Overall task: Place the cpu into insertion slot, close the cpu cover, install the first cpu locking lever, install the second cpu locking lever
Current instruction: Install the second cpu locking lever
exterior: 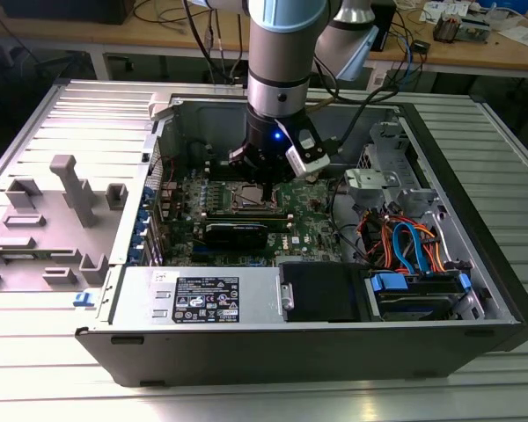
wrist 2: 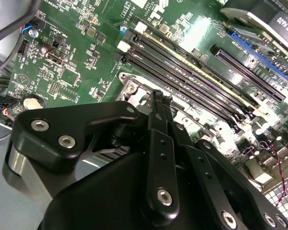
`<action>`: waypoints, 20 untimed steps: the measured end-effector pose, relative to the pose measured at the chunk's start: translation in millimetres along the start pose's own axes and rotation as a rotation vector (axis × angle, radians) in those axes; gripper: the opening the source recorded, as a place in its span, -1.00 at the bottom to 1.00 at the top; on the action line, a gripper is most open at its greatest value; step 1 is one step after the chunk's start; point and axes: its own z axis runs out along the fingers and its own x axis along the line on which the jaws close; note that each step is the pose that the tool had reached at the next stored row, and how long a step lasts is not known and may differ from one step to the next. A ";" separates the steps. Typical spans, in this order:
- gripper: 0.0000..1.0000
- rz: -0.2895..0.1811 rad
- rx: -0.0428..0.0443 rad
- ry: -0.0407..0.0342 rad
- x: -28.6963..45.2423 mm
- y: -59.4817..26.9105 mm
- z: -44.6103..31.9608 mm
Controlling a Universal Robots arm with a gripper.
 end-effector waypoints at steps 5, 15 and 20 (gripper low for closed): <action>-0.79 0.000 0.0000 0.0000 0.0 -0.1 0.0; -0.79 0.000 0.0000 0.0000 7.8 -1.5 0.2; -0.79 0.000 -0.0005 0.0026 9.3 -7.2 0.1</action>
